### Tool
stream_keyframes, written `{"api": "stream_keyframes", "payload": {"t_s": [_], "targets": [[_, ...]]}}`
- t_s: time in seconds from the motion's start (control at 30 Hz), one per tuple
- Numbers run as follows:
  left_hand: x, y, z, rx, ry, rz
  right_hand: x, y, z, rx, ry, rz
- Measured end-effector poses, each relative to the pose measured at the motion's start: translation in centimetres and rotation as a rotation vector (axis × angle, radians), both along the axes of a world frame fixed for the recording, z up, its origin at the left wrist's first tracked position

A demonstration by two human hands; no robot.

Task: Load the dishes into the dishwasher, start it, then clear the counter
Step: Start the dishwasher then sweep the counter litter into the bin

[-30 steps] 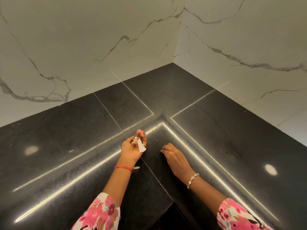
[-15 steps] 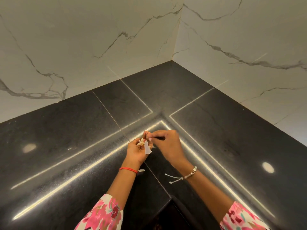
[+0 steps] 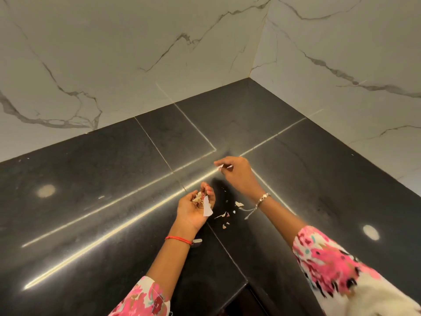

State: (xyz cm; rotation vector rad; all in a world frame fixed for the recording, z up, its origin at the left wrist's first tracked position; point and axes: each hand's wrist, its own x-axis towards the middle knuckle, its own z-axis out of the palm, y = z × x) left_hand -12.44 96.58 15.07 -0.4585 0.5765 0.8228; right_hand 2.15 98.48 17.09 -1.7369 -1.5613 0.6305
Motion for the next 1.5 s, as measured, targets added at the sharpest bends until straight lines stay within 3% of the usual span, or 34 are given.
{"api": "stream_keyframes", "payload": {"t_s": [0.23, 0.4, 0.63, 0.7, 0.77, 0.83, 0.9, 0.97, 1.03, 1.13, 1.23, 1.33, 1.43, 1.5], "targets": [[-2.8, 1.4, -0.4, -0.002, 0.02, 0.015, -0.2, 8.6, -3.8, -0.256, -0.309, 0.343], [-3.5, 0.9, -0.4, -0.005, 0.048, 0.037, -0.8, 6.6, -5.3, -0.191, -0.563, 0.512], [-2.3, -3.3, 0.7, 0.024, 0.079, 0.066, 2.5, -5.9, -4.8, -0.204, -0.444, 0.678], [-1.9, -5.1, 0.7, 0.043, 0.079, 0.066, 3.6, -8.9, -4.4, -0.262, -0.282, 0.703], [-1.5, -7.4, 0.6, 0.055, 0.069, 0.061, 4.6, -10.7, -3.8, -0.297, -0.017, 0.59], [-1.0, -9.8, 0.4, 0.061, 0.058, 0.054, 5.5, -11.1, -3.5, -0.233, 0.12, 0.337], [-0.5, -12.5, 0.1, 0.053, 0.05, 0.056, 5.7, -11.0, -4.1, -0.23, -0.057, 0.193], [-0.1, -15.3, -0.3, 0.039, 0.051, 0.054, 4.4, -11.4, -5.3, -0.284, -0.415, 0.211], [0.1, -17.8, -0.6, 0.022, 0.068, 0.032, 2.3, -12.8, -6.1, -0.252, -0.59, 0.284], [0.2, -21.2, -1.1, -0.008, 0.067, 0.011, 0.3, -14.6, -5.7, -0.156, -0.429, 0.493], [0.1, -23.2, -2.6, -0.059, 0.052, -0.007, 0.4, -12.7, -4.4, -0.159, -0.179, 0.493], [0.2, -23.7, -4.5, -0.104, 0.081, -0.053, 0.4, -9.6, -4.5, -0.167, -0.342, 0.469], [0.3, -22.7, -6.0, -0.116, 0.134, -0.128, -0.4, -9.0, -5.5, -0.097, -0.573, 0.559], [0.4, -21.6, -6.7, -0.118, 0.132, -0.16, -0.4, -10.5, -5.6, -0.044, -0.605, 0.66]]}}
